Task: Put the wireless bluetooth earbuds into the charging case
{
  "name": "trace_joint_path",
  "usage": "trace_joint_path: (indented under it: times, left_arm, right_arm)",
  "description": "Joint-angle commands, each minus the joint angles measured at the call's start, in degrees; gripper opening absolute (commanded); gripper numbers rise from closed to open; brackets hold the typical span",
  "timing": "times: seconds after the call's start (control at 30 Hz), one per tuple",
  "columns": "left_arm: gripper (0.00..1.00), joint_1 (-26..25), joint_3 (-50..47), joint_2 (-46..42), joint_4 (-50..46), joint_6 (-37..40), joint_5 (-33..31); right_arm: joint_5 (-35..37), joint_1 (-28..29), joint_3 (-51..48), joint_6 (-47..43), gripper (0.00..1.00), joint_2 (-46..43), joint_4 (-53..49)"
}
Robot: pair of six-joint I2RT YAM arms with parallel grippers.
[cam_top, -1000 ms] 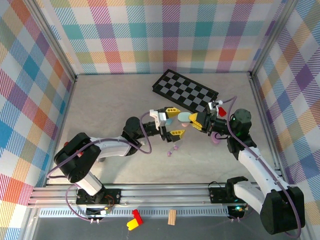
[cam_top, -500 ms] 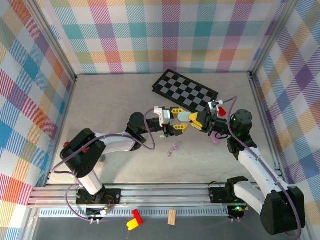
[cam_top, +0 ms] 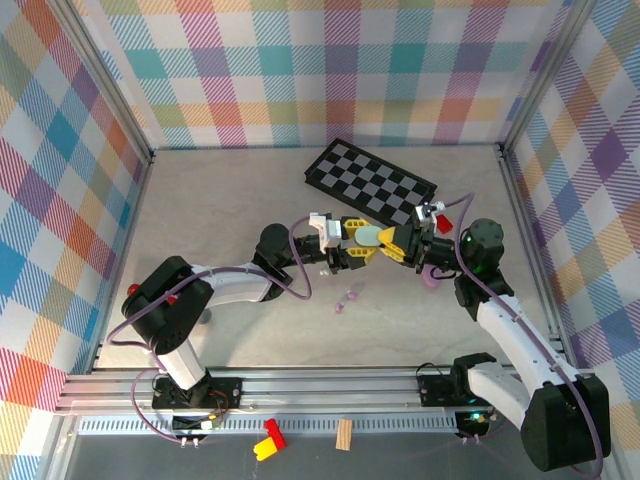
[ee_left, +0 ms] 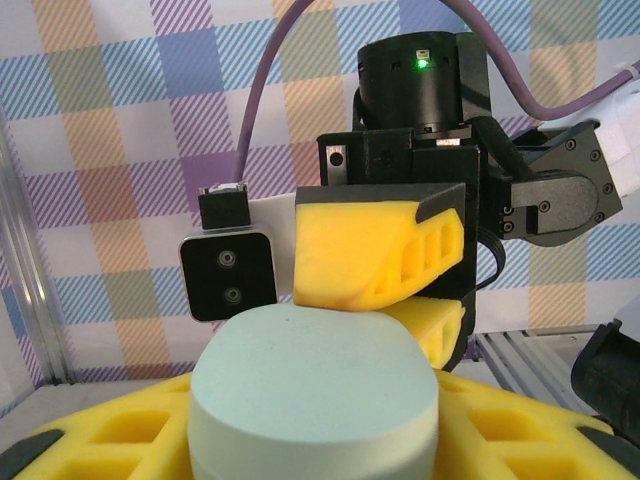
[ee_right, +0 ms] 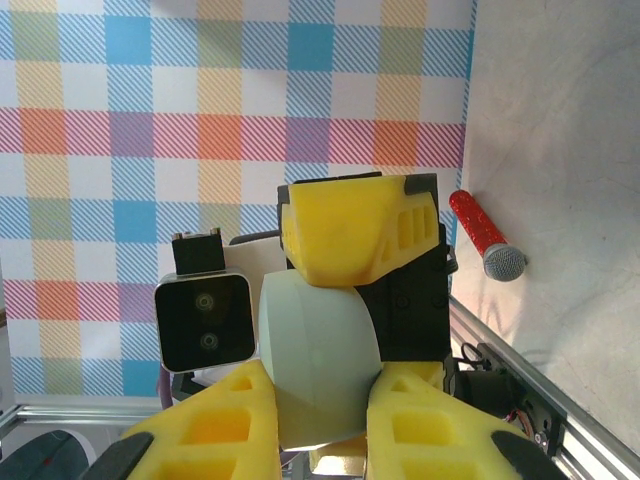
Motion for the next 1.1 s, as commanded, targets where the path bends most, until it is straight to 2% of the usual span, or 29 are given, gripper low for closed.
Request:
trace_joint_path:
  times: [0.0,0.3,0.43,0.53,0.6,0.67,0.8,0.87,0.93,0.97,1.07]
  left_arm:
    - [0.47,0.1,0.5,0.5,3.3,0.7,3.0]
    - [0.45,0.2,0.4,0.6,3.3,1.0,3.8]
    - [0.33,0.2,0.5,0.6,3.3,1.1,4.2]
    - [0.30,0.1,0.5,0.6,3.3,1.3,4.6]
    - [0.28,0.2,0.3,0.4,3.3,1.7,4.3]
    - [0.28,0.2,0.0,0.2,3.2,1.6,3.7]
    - [0.28,0.8,-0.4,-0.5,2.7,-2.3,2.1]
    - [0.28,1.5,-0.5,-0.7,2.6,-6.4,1.8]
    - [0.28,2.1,-1.1,-0.9,2.6,-9.3,1.7]
    - [0.28,2.2,-1.7,-1.1,2.6,-9.6,1.4]
    - [0.27,2.4,-4.1,-2.2,2.6,-9.7,0.8]
  right_arm:
    - [0.3,0.4,1.8,-1.3,0.13,-1.4,0.6]
    - [0.7,0.4,2.0,-1.5,0.13,-1.3,-0.4]
    - [0.7,0.4,2.0,-1.7,0.13,-1.3,-1.1]
    - [0.8,0.4,2.1,-1.7,0.13,-1.3,-1.2]
    - [1.1,0.4,2.5,-2.3,0.17,-1.5,-2.4]
    - [1.8,0.4,3.1,-4.3,0.30,-2.2,-5.4]
    - [6.6,0.4,6.9,-16.9,0.58,-5.7,-19.3]
    - [10.6,0.4,9.9,-26.5,0.67,-7.5,-29.3]
    - [14.1,0.4,13.1,-37.9,0.73,-8.7,-38.3]
    - [14.6,0.6,15.1,-46.7,0.74,-8.9,-42.3]
    - [22.6,4.5,21.7,-67.4,0.77,-8.4,-55.3]
